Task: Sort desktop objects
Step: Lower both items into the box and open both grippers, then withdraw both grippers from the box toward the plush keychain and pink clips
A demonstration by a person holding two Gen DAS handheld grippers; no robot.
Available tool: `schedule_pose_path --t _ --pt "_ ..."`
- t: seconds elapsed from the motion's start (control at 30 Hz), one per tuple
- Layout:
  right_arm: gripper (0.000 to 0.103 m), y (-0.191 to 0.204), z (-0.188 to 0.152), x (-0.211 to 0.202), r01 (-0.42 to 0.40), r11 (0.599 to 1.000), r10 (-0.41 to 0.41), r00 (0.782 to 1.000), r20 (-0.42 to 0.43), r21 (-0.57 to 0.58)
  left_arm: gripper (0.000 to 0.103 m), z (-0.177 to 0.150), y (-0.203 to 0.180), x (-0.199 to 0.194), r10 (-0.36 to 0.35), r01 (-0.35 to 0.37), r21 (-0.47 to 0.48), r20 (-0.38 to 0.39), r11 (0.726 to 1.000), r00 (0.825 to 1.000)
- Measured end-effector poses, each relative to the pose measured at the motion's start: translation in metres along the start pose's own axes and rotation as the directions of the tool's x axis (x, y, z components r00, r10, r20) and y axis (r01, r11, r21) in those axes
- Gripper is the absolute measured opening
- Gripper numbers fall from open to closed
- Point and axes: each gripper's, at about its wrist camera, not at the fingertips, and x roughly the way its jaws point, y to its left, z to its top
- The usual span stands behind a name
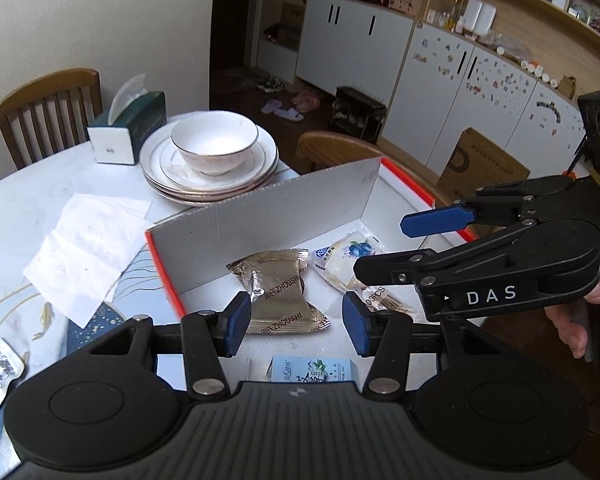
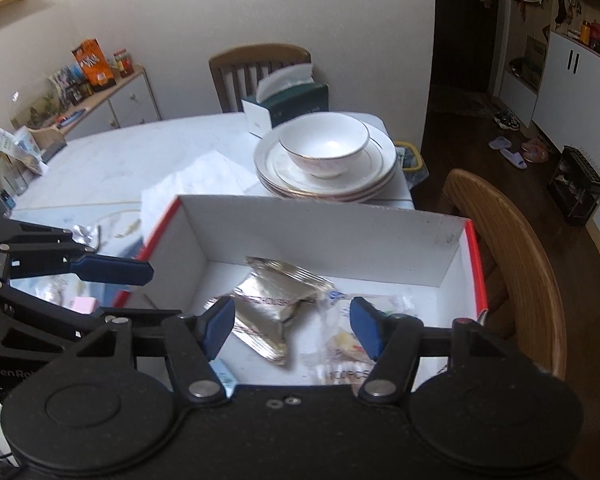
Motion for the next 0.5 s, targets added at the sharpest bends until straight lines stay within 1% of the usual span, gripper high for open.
schedule_pose_path --t 0.13,0.27,0.5 --pt "0.067 0.011 -0.002 -0.008 -0.011 1.000 0.011 1.000 0.029 0.006 0.049 -0.007 0.008 -0.018 0.002 -0.001 -0.024 0.040 1.000 0.999" --pt "0.069 0.024 -0.005 -0.013 -0.024 1.000 0.023 0.998 0.052 0.004 0.049 -0.016 0.018 -0.036 0.022 -0.019 -0.035 0.070 0.999 0.997" --pt "0.074 0.055 -0.009 -0.017 -0.056 0.998 0.056 0.995 0.084 0.000 0.050 -0.034 0.045 -0.063 0.044 -0.037 -0.075 0.102 0.996 0.994"
